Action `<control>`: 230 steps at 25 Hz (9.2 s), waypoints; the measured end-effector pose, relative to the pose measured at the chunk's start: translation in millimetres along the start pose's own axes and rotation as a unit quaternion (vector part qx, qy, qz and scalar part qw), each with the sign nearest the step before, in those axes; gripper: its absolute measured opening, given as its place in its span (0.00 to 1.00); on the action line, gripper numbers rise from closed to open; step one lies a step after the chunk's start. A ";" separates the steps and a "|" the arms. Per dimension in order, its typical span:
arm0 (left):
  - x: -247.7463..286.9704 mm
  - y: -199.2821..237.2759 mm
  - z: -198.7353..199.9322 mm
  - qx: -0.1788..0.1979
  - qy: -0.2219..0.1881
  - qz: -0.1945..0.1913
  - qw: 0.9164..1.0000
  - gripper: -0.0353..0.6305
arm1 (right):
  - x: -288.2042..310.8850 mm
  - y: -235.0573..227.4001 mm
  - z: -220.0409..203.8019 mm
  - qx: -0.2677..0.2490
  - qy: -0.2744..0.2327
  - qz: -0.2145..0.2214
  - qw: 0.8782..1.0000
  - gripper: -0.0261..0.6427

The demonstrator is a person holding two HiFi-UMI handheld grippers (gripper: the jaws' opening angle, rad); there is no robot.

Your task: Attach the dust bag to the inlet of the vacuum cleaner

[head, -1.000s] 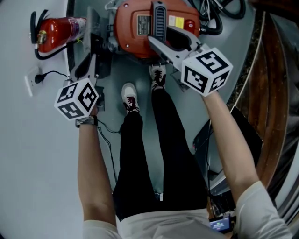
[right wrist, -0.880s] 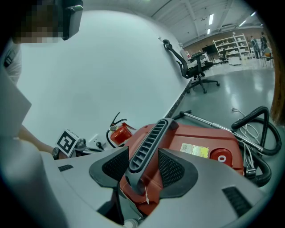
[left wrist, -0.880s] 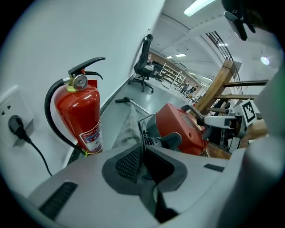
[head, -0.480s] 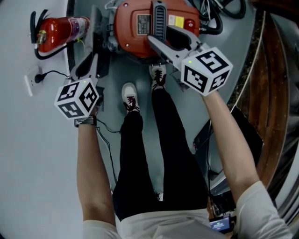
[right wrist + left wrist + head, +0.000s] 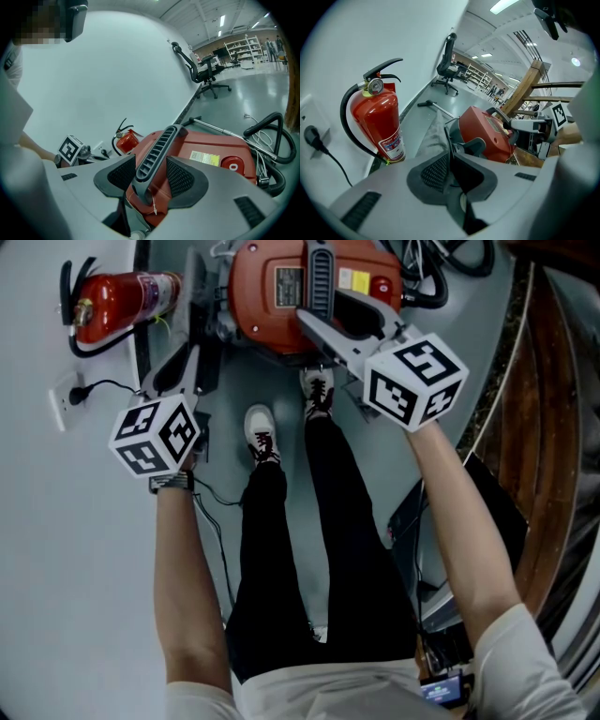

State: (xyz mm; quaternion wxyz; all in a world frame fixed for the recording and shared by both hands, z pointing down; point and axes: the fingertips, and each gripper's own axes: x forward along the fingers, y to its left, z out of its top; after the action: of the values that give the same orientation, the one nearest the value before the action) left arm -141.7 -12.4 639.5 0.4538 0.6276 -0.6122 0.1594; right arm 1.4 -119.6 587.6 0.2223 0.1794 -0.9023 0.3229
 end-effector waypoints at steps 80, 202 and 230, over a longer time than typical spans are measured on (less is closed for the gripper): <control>10.3 -26.5 -0.6 -0.013 0.016 -0.033 0.999 0.13 | -0.5 0.3 1.0 -0.005 -0.006 -0.005 1.000 0.36; -348.9 -207.0 151.2 0.342 -0.070 -0.083 0.933 0.06 | -272.5 277.2 182.3 -0.263 -0.040 -0.098 0.959 0.08; -505.9 -283.2 291.2 0.441 -0.227 -0.069 0.866 0.06 | -360.4 376.1 335.4 -0.348 -0.162 -0.126 0.915 0.08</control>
State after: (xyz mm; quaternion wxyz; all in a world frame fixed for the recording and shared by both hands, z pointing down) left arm -87.6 34.7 -5.4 -0.0119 0.8219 -0.5193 0.2337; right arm 31.5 -3.4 -20.1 0.1603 0.2523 -0.9513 -0.0755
